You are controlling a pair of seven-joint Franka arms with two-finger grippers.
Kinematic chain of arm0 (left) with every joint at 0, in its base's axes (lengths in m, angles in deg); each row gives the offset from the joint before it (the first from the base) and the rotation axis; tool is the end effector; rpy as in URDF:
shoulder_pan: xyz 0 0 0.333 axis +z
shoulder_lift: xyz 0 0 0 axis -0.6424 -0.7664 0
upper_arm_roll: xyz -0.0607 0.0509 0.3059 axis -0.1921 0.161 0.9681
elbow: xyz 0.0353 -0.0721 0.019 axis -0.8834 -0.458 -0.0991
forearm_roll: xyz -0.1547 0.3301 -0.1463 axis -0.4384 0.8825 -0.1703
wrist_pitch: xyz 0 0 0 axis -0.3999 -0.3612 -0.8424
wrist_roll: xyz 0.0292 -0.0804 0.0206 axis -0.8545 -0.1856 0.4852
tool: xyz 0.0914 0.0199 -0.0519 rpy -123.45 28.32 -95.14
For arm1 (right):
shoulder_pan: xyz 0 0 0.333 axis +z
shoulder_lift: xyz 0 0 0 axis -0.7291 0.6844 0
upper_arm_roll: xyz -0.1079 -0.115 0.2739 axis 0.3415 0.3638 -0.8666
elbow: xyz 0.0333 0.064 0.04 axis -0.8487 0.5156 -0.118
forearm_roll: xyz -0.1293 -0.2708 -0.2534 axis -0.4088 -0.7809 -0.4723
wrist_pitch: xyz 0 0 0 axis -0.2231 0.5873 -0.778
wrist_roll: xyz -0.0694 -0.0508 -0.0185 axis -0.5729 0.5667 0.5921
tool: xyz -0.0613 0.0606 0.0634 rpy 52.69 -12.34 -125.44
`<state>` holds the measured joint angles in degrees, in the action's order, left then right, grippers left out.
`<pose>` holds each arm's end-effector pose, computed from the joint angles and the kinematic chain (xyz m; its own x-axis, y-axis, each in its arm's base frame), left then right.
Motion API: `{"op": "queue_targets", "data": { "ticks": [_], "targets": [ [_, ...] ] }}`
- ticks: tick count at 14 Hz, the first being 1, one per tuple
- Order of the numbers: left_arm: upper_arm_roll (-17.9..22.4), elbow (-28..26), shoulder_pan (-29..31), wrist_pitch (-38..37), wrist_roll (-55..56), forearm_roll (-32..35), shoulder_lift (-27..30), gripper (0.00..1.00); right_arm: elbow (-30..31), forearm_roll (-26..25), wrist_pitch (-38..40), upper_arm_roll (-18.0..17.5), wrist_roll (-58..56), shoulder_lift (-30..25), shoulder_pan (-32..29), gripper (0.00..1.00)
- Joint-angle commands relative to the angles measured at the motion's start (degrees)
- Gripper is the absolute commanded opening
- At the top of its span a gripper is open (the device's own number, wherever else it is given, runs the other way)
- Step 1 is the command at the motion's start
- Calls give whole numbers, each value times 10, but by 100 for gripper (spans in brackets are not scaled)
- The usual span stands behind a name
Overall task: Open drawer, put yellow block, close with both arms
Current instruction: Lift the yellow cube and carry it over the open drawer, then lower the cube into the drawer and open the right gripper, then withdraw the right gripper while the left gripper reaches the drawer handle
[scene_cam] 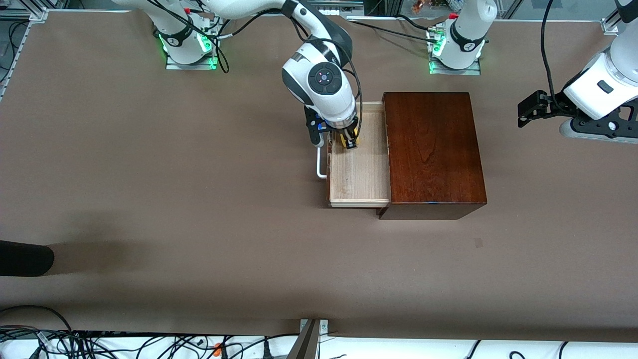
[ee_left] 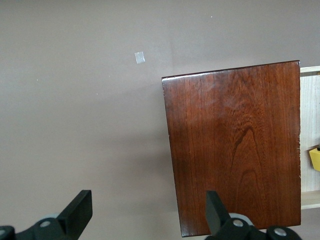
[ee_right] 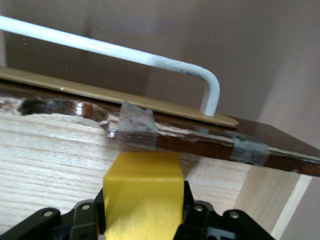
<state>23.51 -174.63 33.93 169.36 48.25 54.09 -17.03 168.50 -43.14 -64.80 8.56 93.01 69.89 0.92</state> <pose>0.5589 -0.0548 0.6103 0.9923 -0.1027 -0.0688 -0.1043 -0.9944 -0.0194 0.4533 0.5863 0.3122 0.1963 -0.9507 -0.2400 -0.9761 -0.2126 0.0441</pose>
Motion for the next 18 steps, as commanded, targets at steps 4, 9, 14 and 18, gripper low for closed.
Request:
{"op": "queue_targets", "data": {
  "ticks": [4, 9, 14, 18],
  "targets": [
    [0, -1, -1, -2, -5, -8, 4, 100, -22, -11, 14, 8, 15, -1, 8, 100],
    [0, 1, -3, -3, 1, -7, -6, 100, -22, -13, 67, 49, -36, -69, -2, 100],
    [-1, 4, -12, -2, -3, -2, -9, 100, -21, -12, 170, 108, -303, -140, -30, 100],
    [-6, 5, -18, 0, -4, -5, -20, 100, -20, -8, 285, 217, -561, -166, -30, 100]
  ]
}}
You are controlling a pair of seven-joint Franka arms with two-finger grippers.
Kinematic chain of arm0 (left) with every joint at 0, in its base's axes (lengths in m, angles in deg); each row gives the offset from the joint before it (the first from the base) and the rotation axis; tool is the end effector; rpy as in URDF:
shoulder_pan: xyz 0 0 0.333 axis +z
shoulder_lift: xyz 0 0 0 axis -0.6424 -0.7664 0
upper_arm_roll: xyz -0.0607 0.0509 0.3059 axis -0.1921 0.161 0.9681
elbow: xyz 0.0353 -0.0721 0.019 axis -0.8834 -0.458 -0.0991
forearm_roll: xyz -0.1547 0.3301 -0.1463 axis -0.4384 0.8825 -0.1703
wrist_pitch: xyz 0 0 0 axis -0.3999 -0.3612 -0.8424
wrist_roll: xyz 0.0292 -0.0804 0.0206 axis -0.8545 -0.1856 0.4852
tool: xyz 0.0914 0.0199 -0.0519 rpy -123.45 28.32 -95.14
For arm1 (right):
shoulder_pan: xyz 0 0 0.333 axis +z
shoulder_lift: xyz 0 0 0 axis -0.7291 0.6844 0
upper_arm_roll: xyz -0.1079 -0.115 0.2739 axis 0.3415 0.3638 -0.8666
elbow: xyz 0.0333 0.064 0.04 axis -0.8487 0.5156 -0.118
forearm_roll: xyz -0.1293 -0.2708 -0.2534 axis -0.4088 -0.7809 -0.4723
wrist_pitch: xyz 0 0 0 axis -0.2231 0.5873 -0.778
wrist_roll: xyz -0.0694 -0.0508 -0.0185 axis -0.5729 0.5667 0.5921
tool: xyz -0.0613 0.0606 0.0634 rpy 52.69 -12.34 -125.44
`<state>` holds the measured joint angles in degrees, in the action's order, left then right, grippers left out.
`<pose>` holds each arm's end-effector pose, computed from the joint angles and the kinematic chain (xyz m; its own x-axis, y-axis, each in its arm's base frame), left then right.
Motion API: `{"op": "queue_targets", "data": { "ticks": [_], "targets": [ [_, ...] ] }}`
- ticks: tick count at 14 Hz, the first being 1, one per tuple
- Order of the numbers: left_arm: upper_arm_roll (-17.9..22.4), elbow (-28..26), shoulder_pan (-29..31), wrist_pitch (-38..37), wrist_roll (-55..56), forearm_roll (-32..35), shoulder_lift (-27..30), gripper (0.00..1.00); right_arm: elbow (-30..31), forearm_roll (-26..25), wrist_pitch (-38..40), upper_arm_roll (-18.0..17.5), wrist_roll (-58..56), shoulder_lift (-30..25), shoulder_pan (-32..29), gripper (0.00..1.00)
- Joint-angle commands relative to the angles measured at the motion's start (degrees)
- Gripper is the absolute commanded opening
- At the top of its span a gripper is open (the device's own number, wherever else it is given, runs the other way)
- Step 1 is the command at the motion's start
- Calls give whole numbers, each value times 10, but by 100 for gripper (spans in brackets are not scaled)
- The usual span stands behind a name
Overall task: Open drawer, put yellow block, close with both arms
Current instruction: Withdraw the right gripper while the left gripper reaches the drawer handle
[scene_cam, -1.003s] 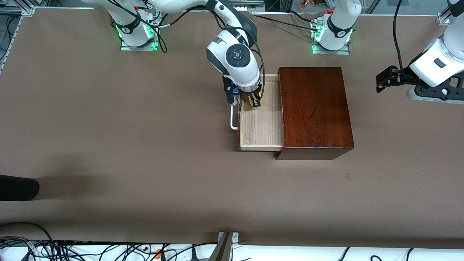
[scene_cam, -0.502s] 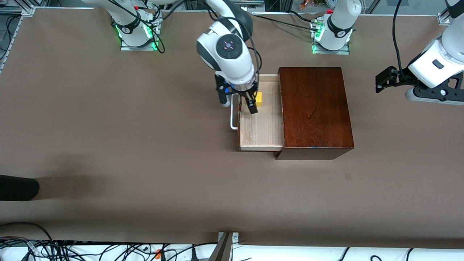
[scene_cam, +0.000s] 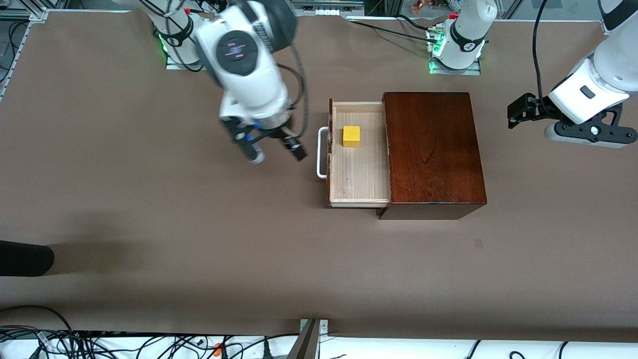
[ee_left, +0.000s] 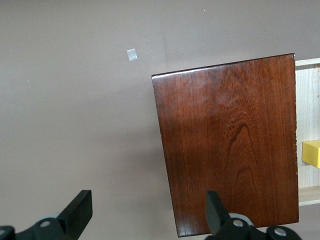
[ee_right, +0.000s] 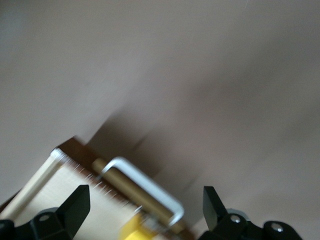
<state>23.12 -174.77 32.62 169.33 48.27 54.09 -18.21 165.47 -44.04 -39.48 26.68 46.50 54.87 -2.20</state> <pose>0.5625 -0.0720 0.5975 0.9870 -0.1315 -0.0923 -0.1338 -0.9908 -0.0190 0.5598 0.3972 0.4883 0.6918 -0.7176 -0.0799 -0.7205 -0.6933 -0.0116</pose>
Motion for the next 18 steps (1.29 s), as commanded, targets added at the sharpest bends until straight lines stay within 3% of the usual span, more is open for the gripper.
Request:
{"op": "queue_targets", "data": {
  "ticks": [1, 5, 8, 11, 12, 14, 18],
  "targets": [
    [-6, 7, -6, 1, -5, -6, -12, 100, 11, 2, 39, 63, -155, -23, 1, 100],
    [-39, 11, -26, 3, -7, -28, -17, 100, 21, 22, 90, 160, -394, -40, -17, 100],
    [-90, 15, -57, 5, 4, -35, -24, 100, 25, 37, 129, 234, -579, -43, -26, 100],
    [-126, 50, -104, 6, -2, -29, -74, 100, 21, 37, 171, 307, -739, -45, -26, 100],
    [-127, 64, -130, 7, -3, -31, -90, 100, 23, 36, 180, 313, -779, -52, -29, 100],
    [-127, 93, -185, 23, -6, -32, -130, 100, 23, 26, 191, 274, -801, -74, -82, 100],
    [-127, 113, -272, 116, -157, -29, -201, 100, 38, -47, 206, 115, -843, -128, -206, 100]
  ]
}}
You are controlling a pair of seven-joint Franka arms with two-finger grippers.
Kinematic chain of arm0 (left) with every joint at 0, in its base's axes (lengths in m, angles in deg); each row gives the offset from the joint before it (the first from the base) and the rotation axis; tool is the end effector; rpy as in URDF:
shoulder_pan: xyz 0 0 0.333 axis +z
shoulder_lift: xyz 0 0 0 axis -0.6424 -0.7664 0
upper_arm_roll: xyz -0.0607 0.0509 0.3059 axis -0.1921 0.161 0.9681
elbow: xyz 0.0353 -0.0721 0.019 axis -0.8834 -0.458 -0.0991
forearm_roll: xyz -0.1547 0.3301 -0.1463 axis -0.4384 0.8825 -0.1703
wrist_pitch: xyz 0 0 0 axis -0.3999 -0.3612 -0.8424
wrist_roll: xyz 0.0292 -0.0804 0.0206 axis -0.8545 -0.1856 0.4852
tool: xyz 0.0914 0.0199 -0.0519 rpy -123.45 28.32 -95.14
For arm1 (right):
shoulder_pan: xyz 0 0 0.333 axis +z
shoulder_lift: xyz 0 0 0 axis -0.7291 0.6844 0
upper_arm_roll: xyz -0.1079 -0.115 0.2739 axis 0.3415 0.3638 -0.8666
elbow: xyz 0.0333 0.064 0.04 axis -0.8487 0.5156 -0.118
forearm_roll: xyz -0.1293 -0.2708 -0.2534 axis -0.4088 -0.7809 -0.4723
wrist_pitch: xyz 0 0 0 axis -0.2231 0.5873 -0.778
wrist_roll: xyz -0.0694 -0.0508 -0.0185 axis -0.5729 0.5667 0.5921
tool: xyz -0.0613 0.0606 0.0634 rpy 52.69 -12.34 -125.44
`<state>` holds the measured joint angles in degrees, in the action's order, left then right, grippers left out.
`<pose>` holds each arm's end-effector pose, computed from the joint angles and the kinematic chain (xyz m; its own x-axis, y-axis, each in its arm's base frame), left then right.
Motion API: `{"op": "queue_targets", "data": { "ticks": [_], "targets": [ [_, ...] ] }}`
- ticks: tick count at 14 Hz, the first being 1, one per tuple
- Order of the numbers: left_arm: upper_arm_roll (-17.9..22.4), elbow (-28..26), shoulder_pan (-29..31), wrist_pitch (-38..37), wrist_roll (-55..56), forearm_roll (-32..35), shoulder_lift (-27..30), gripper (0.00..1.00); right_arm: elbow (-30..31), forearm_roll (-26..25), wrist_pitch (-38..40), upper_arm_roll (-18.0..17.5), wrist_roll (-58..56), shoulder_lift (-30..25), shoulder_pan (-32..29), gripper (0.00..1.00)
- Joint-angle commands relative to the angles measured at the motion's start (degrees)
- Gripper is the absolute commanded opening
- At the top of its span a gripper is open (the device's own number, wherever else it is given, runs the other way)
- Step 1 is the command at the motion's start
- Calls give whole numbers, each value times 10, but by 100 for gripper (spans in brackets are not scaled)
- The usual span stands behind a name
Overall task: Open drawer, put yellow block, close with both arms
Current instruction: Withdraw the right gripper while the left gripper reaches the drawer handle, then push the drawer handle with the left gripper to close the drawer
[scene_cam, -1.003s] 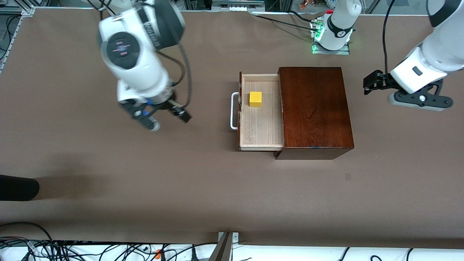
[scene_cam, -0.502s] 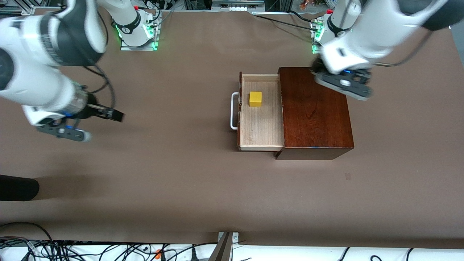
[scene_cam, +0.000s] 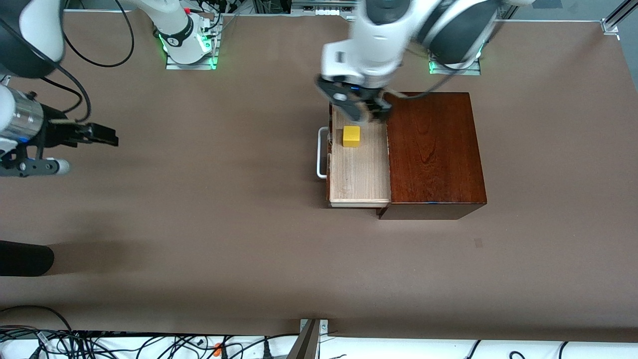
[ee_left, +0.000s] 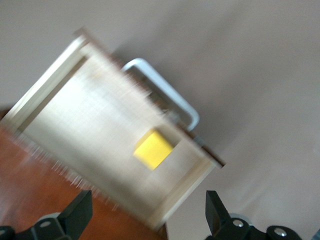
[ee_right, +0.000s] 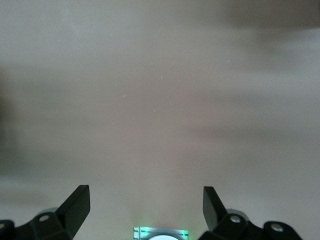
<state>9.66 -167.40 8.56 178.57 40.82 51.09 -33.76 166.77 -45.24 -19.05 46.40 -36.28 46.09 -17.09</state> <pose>0.4746 -0.4484 0.5099 0.6156 -0.7865 -0.0501 -0.7783 -0.6167 0.1177 0.6074 0.0342 0.5678 0.9783 0.0654 -0.1967 0.0614 -0.9978 -0.0265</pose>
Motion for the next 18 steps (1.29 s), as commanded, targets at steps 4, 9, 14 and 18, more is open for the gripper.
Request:
{"op": "queue_targets", "data": {
  "ticks": [4, 9, 14, 18],
  "targets": [
    [7, 39, -73, 94, -271, 55, -111, 100, 118, -76, -97, -208, -23, -95, -175, 100],
    [9, 39, -86, 154, -374, 94, -189, 100, 201, -74, -155, -330, -29, -162, -318, 100],
    [14, 39, -87, 153, -359, 124, -207, 100, 169, -88, -116, -324, -22, -166, -317, 100],
    [17, 35, -78, 135, -357, 127, -194, 100, 151, -89, -75, -321, -19, -158, -319, 100]
  ]
}}
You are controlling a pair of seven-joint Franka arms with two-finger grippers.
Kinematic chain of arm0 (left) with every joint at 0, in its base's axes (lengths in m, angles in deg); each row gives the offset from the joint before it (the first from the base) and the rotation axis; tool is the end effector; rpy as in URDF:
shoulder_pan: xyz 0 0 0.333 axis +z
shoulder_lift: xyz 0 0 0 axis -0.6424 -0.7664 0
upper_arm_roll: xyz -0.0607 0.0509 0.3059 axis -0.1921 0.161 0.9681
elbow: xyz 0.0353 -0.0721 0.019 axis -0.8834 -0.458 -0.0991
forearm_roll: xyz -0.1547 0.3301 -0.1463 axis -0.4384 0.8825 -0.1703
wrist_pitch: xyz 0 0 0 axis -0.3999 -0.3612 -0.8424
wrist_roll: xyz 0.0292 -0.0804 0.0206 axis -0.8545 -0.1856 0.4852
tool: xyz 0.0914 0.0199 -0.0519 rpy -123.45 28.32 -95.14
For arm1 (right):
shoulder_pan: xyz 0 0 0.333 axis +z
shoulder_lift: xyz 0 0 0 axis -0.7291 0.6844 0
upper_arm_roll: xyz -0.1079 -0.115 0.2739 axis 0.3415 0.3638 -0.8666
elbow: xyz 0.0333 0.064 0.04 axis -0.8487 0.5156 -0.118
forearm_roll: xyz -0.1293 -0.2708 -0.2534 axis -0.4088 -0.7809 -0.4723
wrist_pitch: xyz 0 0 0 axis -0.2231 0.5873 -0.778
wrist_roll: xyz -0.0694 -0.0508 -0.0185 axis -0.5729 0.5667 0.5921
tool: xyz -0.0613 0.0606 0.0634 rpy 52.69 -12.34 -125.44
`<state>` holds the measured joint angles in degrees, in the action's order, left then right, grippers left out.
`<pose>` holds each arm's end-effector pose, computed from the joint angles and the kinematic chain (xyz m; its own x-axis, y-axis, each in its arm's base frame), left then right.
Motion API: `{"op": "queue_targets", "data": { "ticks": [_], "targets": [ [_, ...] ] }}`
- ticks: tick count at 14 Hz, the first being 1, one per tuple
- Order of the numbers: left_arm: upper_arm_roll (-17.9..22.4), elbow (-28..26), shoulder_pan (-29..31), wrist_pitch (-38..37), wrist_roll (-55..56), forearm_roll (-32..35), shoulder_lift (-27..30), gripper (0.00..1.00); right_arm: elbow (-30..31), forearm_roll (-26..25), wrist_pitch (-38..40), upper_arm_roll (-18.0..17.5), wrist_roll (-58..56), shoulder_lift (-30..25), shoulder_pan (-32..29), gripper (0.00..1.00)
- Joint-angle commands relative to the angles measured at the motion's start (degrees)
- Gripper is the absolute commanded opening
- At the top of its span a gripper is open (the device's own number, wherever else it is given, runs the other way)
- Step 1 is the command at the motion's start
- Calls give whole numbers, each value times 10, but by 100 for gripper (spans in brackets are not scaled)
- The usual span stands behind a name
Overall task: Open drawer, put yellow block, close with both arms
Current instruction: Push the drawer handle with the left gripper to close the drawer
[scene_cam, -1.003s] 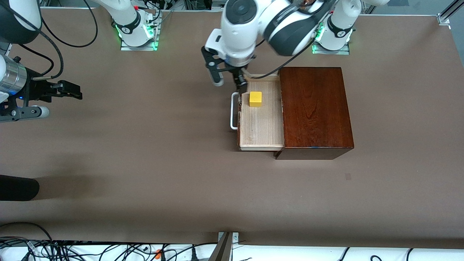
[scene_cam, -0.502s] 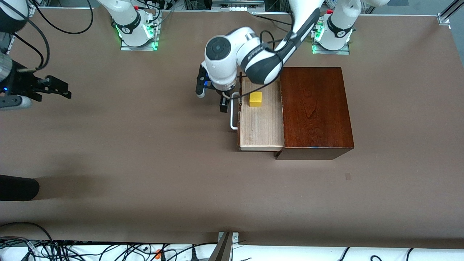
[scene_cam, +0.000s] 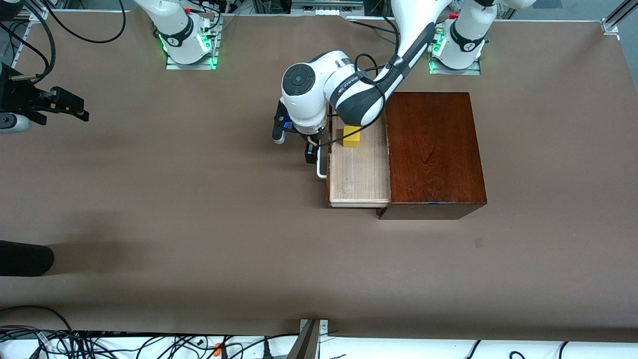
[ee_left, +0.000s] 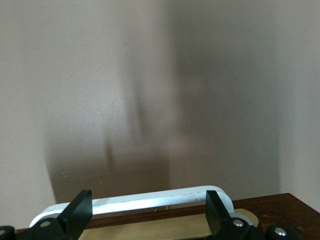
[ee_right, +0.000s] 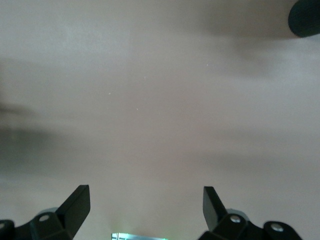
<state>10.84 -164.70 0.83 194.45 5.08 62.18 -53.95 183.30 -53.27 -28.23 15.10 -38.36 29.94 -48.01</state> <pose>0.4802 -0.5368 0.3120 -0.1111 -0.9916 -0.0663 -0.9927 0.1076 0.0543 0.5491 -0.0232 0.5892 0.9920 0.0920 -0.0859 0.0898 -0.9955 -0.0294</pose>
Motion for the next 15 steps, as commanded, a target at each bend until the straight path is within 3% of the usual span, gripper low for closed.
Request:
{"op": "queue_targets", "data": {
  "ticks": [1, 9, 15],
  "targets": [
    [7, 8, -1, -43, 1, 23, 8, 100, -14, -7, 17, -6, 1, 4, -11, 100],
    [8, 2, 5, -149, 17, 65, 28, 100, -14, -11, 11, 2, 1, 6, -10, 100],
    [8, -24, 22, -172, 30, 83, 33, 100, -14, -12, 15, 2, 1, 5, -9, 100]
  ]
}}
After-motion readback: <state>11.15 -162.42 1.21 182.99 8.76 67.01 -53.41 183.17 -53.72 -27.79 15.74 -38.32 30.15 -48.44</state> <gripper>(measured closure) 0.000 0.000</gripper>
